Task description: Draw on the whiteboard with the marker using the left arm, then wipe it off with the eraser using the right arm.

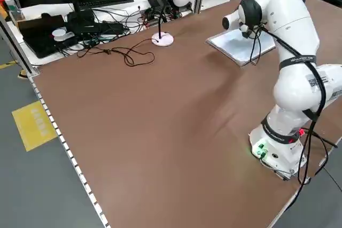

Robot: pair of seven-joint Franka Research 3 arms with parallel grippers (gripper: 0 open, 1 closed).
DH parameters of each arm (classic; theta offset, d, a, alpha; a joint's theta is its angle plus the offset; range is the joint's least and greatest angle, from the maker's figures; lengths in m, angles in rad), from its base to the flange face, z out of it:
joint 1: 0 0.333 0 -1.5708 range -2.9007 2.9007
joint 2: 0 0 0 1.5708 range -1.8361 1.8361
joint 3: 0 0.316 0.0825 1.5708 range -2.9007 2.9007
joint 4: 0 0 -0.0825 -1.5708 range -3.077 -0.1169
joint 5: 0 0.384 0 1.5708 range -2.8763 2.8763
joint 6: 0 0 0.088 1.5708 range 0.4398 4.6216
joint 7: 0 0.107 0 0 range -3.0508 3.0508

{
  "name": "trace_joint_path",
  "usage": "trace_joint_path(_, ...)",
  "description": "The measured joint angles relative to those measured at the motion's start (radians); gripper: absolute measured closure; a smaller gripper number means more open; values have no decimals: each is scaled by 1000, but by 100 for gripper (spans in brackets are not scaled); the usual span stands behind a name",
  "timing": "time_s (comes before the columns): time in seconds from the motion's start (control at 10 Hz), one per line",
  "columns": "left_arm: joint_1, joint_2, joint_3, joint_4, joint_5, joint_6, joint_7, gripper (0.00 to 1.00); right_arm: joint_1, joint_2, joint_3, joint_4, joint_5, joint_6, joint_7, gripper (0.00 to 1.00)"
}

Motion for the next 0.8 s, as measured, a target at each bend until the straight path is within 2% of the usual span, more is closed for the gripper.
trace_joint_path(0.8,-9,45,3,5,0,0,60,82,7,0,0,-9,0,0,0,0)
